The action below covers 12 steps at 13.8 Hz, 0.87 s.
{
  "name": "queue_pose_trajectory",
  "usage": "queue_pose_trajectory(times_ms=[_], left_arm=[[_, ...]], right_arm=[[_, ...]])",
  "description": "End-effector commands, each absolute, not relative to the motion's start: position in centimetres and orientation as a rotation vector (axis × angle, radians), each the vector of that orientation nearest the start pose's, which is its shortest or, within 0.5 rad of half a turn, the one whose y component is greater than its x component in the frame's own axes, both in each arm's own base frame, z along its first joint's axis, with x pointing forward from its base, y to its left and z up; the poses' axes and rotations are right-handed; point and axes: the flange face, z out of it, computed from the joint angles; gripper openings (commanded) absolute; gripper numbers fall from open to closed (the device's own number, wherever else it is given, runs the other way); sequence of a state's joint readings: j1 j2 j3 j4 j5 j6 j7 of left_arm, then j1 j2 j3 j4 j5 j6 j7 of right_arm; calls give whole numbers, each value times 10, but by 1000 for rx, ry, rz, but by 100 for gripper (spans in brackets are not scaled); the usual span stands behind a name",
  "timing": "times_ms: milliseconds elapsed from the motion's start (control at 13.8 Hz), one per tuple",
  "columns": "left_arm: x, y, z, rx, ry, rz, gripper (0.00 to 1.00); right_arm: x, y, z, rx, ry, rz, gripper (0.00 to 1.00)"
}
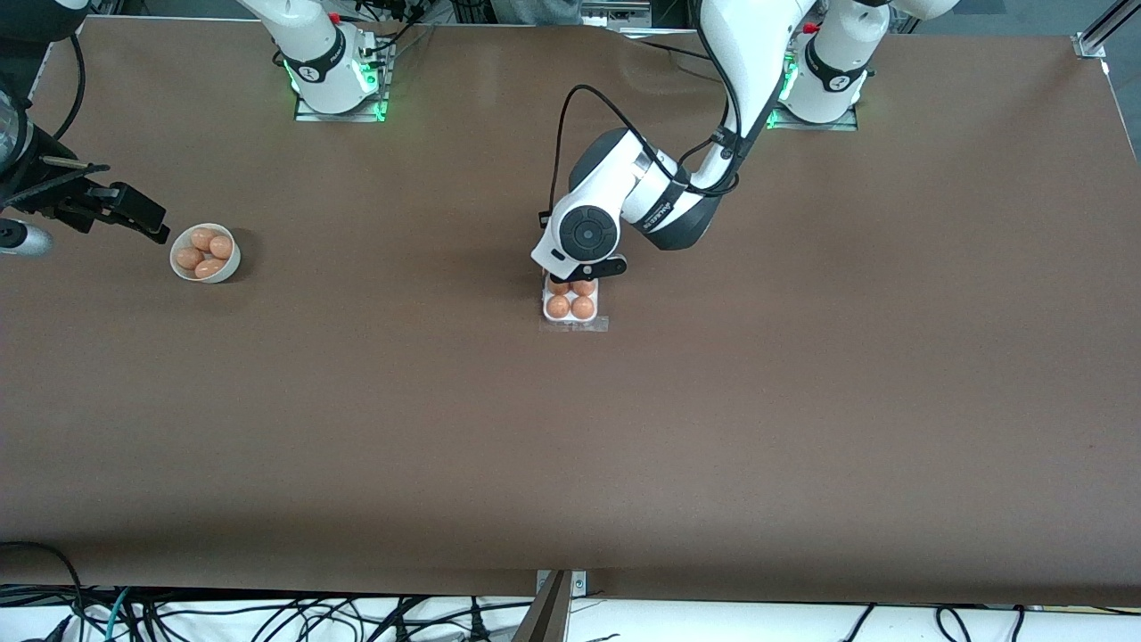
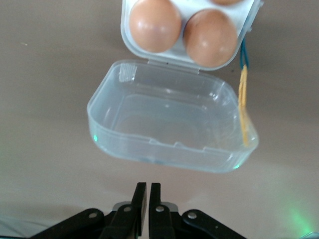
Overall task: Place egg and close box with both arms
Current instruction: 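Grasp the open lid with the left gripper and fold it shut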
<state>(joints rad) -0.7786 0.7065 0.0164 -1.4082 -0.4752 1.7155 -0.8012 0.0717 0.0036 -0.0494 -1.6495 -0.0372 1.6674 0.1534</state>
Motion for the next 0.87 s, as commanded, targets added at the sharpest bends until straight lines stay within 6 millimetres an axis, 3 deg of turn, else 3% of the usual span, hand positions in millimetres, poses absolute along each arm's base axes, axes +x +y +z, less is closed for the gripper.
queue_pose_trajectory(times_ms=[0, 794], left_arm=[[468, -512, 269, -3046, -351, 909, 9], [484, -507, 272, -3095, -377, 807, 9]], right_arm=[[562, 11, 600, -3158, 189, -20, 100], [564, 15, 598, -3158, 186, -30, 100]])
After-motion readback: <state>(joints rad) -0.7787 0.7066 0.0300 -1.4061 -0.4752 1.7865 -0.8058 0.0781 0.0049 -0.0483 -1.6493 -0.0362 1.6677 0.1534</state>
